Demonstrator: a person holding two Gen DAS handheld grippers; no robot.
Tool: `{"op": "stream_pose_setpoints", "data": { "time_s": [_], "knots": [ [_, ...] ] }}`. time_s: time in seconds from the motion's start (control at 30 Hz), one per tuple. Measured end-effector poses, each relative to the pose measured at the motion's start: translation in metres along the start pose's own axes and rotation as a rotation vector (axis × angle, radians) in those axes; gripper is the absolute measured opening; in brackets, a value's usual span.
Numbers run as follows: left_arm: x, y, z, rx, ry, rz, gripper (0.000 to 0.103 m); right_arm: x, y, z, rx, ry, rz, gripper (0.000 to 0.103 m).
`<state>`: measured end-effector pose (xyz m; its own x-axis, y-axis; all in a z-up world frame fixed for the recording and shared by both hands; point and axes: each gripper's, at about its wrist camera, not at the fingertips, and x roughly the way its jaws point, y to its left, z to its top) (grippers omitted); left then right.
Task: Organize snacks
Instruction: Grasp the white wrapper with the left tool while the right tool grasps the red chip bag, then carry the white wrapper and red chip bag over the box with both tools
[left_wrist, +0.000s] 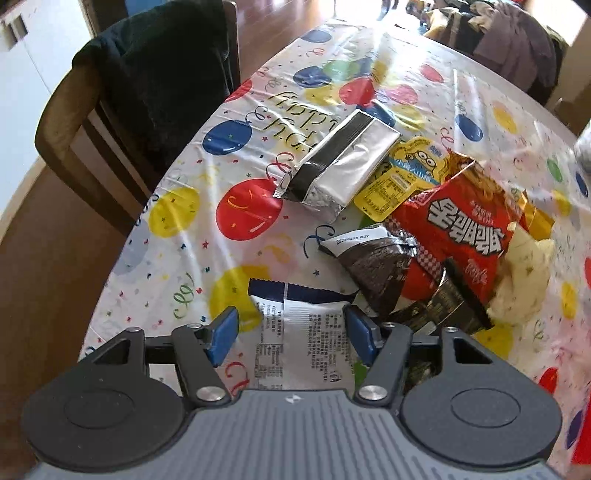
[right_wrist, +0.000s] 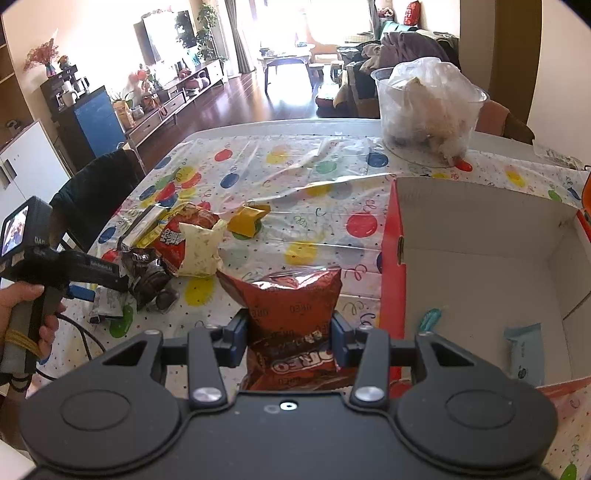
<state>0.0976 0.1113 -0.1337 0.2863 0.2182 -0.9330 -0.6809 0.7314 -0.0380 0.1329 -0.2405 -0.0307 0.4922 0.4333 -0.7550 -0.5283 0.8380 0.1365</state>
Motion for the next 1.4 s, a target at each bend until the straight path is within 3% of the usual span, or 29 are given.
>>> {"op": "stream_pose_setpoints", "data": {
  "time_s": [0.3, 0.33, 0.37, 0.47, 0.73, 1.03, 1.17, 1.4],
  "knots": [
    [0.002, -0.007, -0.005, 0.043, -0.031, 0.024, 0.069, 0.000, 0.004, -0.001, -0.002, 0.002, 0.001, 0.043],
    [0.001, -0.005, -0.006, 0.041, -0.035, 0.018, 0.068, 0.000, 0.005, -0.001, -0.003, 0.002, 0.000, 0.043],
    [0.000, -0.004, -0.007, 0.039, -0.044, 0.014, 0.061, 0.000, 0.004, -0.001, -0.002, 0.002, -0.002, 0.043],
    [-0.004, 0.001, -0.008, 0.039, -0.066, -0.019, 0.048, 0.000, 0.006, -0.002, -0.002, 0.000, -0.005, 0.043],
    [-0.007, 0.027, -0.008, -0.041, -0.054, -0.139, 0.045, -0.003, 0.010, 0.001, -0.001, -0.009, -0.027, 0.043],
    [-0.033, 0.033, -0.015, -0.010, -0.068, -0.217, 0.045, -0.012, 0.002, 0.007, 0.032, -0.049, -0.061, 0.043],
    [-0.062, 0.017, -0.010, 0.052, -0.104, -0.266, 0.045, -0.021, -0.011, 0.013, 0.068, -0.083, -0.085, 0.043],
    [-0.111, -0.052, -0.002, 0.215, -0.183, -0.376, 0.045, -0.038, -0.056, 0.020, 0.142, -0.137, -0.137, 0.043]
  ]
}}
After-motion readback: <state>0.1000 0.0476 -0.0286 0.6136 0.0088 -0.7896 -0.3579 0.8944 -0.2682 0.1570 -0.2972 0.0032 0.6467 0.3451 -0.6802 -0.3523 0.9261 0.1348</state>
